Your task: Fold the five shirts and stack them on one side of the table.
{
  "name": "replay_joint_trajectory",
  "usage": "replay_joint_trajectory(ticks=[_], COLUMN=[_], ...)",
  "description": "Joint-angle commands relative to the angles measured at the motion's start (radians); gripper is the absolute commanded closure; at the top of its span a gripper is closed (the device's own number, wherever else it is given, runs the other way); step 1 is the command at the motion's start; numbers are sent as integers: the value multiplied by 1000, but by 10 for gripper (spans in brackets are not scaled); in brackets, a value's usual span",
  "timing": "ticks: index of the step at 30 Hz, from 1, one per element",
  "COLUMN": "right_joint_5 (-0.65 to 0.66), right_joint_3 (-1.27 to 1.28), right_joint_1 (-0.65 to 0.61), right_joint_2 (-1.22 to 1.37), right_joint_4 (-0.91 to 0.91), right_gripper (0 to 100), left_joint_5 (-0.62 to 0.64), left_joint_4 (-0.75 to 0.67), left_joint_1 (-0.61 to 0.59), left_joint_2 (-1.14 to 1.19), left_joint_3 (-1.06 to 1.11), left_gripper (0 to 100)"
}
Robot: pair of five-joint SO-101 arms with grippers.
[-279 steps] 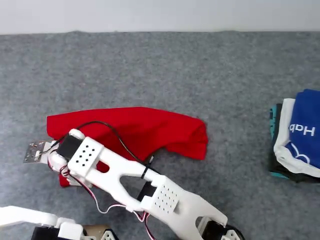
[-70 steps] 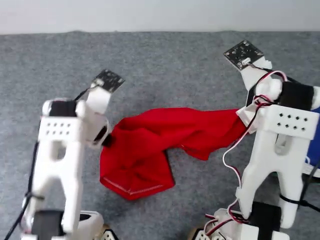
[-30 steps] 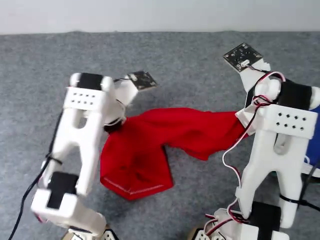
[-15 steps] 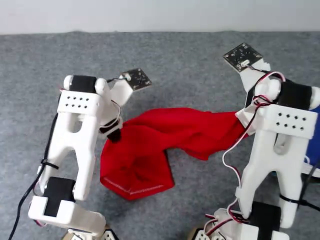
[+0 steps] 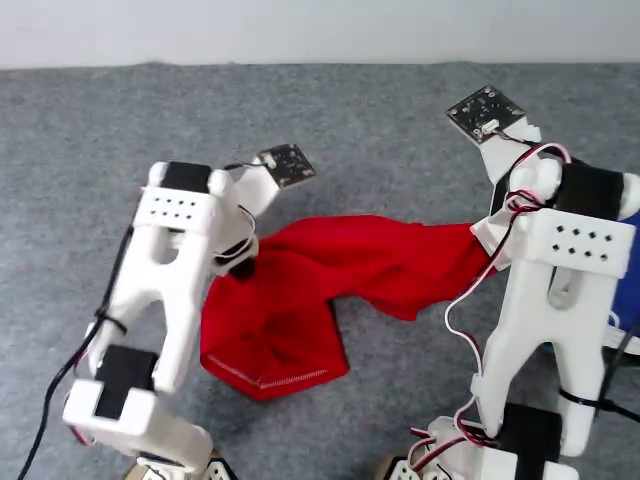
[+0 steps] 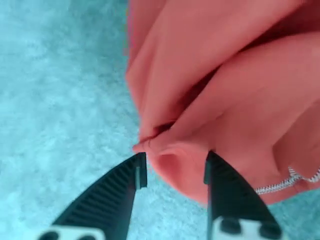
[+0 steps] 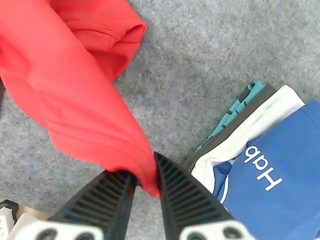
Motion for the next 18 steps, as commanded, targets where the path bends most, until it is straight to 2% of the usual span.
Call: replay_joint_trajectory(ticks=[1,6,11,18], right_joint_5=[0,0,0,0], right_joint_3=[-14,-14,-14,-64], right_joint_1=[13,15,13,12], right_joint_2=[-39,-41,-42,-97], right_joint_4=[38,38,38,38], right_gripper=[988,988,988,988], left_joint_5=[-6,-11,-8,-6], left_joint_4=[-15,25,81,87], left_joint_1=[8,28,32,-28], left_joint_2=[44,46,-38,-361], left_joint_3=[-13,-12,-12,-13], left_gripper=[836,989,987,987])
